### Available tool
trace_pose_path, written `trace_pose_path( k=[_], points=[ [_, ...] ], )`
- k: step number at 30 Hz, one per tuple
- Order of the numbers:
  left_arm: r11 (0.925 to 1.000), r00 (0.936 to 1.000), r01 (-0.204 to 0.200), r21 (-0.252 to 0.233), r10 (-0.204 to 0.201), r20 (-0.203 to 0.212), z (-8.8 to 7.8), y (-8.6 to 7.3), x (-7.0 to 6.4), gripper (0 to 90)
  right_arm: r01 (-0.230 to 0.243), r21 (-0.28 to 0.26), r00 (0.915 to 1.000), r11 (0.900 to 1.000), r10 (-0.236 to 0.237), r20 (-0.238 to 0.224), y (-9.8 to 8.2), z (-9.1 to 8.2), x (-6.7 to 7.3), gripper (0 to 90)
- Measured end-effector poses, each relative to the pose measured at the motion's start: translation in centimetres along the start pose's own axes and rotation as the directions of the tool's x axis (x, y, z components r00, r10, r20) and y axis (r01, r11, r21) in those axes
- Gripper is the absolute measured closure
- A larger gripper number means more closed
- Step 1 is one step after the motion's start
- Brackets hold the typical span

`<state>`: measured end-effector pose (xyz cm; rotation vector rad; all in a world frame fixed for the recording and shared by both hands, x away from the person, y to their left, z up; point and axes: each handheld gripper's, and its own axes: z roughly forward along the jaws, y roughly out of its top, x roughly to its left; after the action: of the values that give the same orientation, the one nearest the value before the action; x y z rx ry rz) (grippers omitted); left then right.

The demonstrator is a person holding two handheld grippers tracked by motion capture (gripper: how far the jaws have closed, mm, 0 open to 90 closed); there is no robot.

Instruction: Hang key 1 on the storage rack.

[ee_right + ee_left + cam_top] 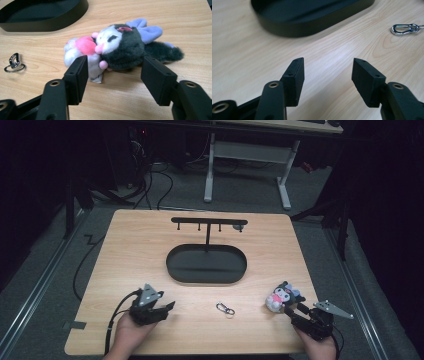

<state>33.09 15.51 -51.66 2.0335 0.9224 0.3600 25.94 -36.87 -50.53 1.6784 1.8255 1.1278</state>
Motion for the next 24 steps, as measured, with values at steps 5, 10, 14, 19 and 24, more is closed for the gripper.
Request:
trace_pose_path(
  k=[5, 10, 14, 19, 24],
  points=[
    [0.9995, 0.9988, 0.006, -0.031, -0.008, -0.049, -0.9, -0.2, 1.8, 43.2, 0.013, -0.011, 0.9999, 1.0, -0.013, 0.005, 0.1, -0.1, 0.1, 43.7],
    [0.9991, 0.9986, -0.011, -0.041, 0.009, -0.051, -1.0, -0.3, 1.8, 44.7, 0.038, -0.023, 0.9993, 0.999, -0.037, 0.007, 0.1, -0.2, 0.0, 45.6],
    [0.9988, 0.9979, 0.016, -0.046, -0.019, -0.061, -1.3, -0.6, 2.2, 43.6, 0.039, -0.023, 0.9992, 0.999, -0.039, 0.005, 0.2, -0.2, -0.1, 45.5],
    [0.9988, 0.9967, 0.028, -0.039, -0.031, -0.075, -1.1, -0.8, 2.4, 42.2, 0.049, -0.017, 0.9988, 0.999, -0.049, 0.004, 0.3, -0.2, -0.3, 47.3],
    [0.9991, 0.9971, 0.03, -0.031, -0.032, -0.069, -1.0, -0.8, 2.2, 42.3, 0.056, -0.012, 0.9984, 0.998, -0.056, 0.011, 0.3, -0.3, -0.5, 48.3]
  ],
)
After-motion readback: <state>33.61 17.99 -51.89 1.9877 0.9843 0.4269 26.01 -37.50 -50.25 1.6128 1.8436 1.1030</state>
